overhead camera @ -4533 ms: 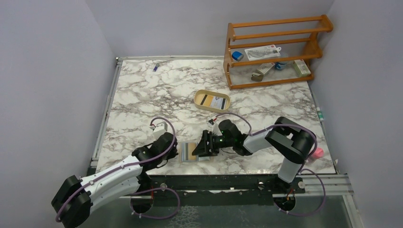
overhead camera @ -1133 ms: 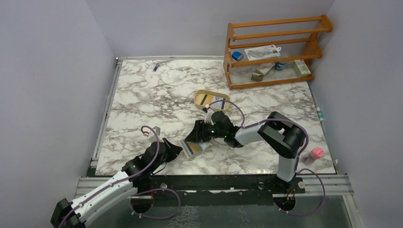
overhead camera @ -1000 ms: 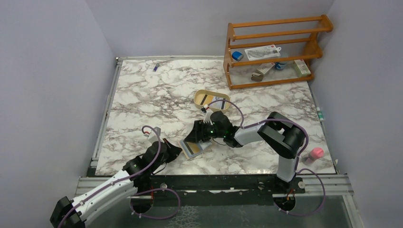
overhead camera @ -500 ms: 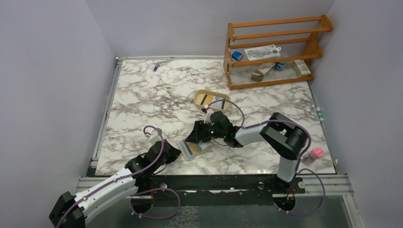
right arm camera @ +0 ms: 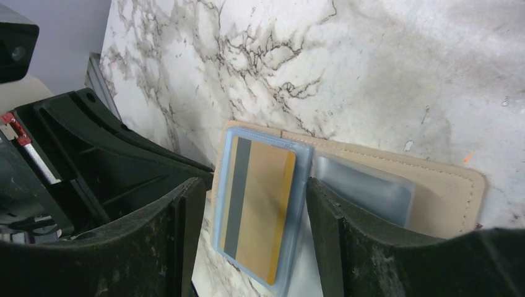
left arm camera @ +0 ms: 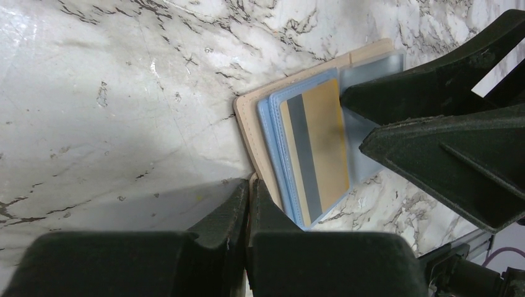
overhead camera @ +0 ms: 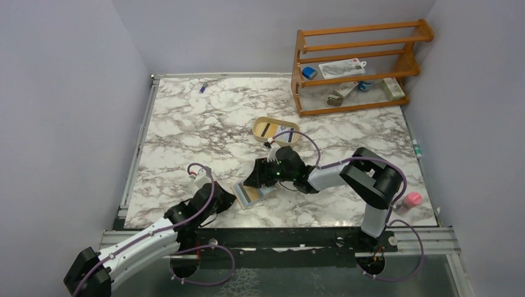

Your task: Take the credit cards out of the card holder

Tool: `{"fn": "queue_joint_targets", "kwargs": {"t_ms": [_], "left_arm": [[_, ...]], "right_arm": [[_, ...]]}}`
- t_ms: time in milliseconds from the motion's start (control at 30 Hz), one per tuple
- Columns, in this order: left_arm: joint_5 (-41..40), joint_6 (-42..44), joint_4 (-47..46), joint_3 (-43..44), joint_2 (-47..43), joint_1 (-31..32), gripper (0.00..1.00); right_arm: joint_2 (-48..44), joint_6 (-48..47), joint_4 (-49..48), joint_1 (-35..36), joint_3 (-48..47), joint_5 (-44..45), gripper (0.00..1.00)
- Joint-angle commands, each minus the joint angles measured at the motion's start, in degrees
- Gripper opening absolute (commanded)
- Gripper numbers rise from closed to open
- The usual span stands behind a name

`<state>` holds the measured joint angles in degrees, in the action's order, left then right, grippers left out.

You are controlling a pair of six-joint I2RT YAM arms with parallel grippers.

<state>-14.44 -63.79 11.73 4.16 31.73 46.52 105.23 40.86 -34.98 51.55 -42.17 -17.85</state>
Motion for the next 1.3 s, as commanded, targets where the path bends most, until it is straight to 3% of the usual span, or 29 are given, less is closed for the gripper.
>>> {"fn": "queue_joint_targets", "kwargs": {"t_ms": [0, 433, 767, 967, 1267], "left_arm": [[-1.31, 1.13, 2.22, -0.67, 2.14, 0.07, 0.0], [-2.92, 2.52, 0.85, 0.93, 3.71, 0.09, 0.0], [-3.14, 3.12, 0.38, 1.04, 4.54, 0.04, 0.0], [-3.25, 3.64, 3.27, 1.54, 3.26, 0.11, 0.0], [-3.47, 3.63, 4.76, 2.13, 2.28, 0.06, 0.0]], "right_arm": [[2.12, -0.61, 3.25, 1.27, 3.24, -6.13, 0.66], [6.34, 3.1, -8.44, 1.78, 1.92, -21.21, 0.65], [7.62, 7.77, -9.86, 1.86, -0.6, -30.98, 0.64], [7.15, 8.07, -7.16, 1.72, -0.38, -31.85, 0.65], [11.42, 24.03, -33.3, 1.62, 5.72, -31.59, 0.65]]}}
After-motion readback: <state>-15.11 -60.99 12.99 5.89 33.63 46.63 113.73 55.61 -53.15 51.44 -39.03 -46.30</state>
